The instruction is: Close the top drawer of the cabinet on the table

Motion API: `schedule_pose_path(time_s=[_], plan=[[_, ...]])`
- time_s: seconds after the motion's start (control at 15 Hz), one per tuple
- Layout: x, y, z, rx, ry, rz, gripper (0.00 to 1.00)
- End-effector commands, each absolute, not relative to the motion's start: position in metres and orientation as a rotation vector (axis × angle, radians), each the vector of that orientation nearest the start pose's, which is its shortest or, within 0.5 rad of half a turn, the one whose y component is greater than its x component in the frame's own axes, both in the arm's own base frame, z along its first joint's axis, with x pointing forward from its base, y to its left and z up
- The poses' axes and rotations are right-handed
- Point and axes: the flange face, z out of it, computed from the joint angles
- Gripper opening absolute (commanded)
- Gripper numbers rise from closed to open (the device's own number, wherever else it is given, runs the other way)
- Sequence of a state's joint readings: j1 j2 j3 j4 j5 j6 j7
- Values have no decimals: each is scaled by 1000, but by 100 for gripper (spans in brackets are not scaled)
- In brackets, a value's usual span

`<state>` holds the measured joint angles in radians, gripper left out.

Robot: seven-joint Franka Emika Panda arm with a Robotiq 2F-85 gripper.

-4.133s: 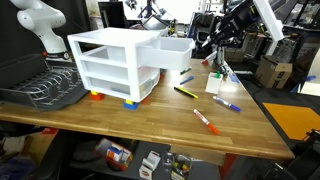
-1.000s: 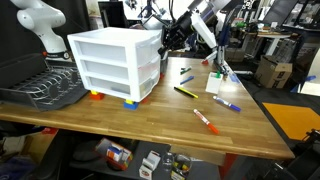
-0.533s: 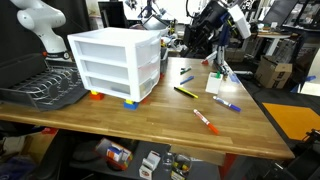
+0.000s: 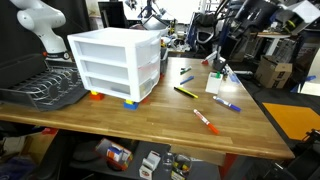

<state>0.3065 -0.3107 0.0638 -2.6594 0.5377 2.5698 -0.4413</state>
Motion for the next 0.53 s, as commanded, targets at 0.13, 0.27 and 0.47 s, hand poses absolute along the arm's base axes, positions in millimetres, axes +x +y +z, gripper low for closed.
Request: schedule_pose_path(time_s=[0.13,0.27,0.47], plan=[[366,131,370,-2722,-543,-191,62],[362,127,378,-2710,-540,-201,51],[363,130,371,-2716,-544,-183,63]])
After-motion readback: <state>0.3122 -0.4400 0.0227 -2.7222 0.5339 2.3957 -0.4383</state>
